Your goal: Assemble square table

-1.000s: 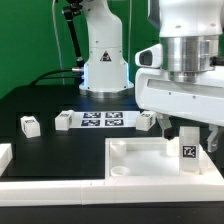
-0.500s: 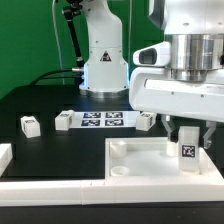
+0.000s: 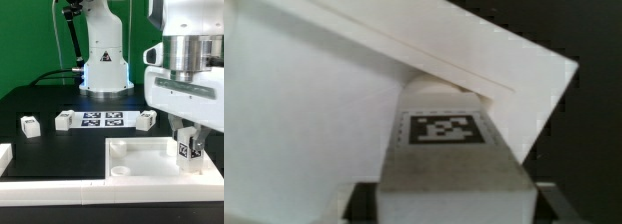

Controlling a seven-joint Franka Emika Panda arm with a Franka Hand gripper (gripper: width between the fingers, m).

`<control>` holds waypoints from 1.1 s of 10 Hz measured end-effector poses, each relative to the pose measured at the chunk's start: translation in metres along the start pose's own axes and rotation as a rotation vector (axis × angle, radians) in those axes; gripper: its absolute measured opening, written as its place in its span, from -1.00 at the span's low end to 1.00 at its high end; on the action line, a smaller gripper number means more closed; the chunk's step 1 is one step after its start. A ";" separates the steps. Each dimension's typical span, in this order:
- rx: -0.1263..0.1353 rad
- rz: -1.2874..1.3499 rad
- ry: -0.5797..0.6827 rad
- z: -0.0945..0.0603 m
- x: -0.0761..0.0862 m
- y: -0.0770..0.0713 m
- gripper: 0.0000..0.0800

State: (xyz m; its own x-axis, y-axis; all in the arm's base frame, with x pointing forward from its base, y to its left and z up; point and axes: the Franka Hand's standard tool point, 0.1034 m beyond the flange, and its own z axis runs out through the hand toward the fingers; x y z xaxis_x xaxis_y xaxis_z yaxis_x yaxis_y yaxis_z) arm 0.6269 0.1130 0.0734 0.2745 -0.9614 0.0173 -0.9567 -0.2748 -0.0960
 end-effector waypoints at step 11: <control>0.092 0.102 -0.034 0.000 -0.007 -0.005 0.59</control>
Offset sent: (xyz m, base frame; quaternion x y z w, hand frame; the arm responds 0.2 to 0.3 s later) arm 0.0272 0.0140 0.0075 0.1746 -0.0628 0.3213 0.9286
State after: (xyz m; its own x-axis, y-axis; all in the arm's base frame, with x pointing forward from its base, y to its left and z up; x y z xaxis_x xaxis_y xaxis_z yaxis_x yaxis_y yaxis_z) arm 0.6297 0.1214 0.0738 0.1813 -0.9830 -0.0304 -0.9671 -0.1726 -0.1867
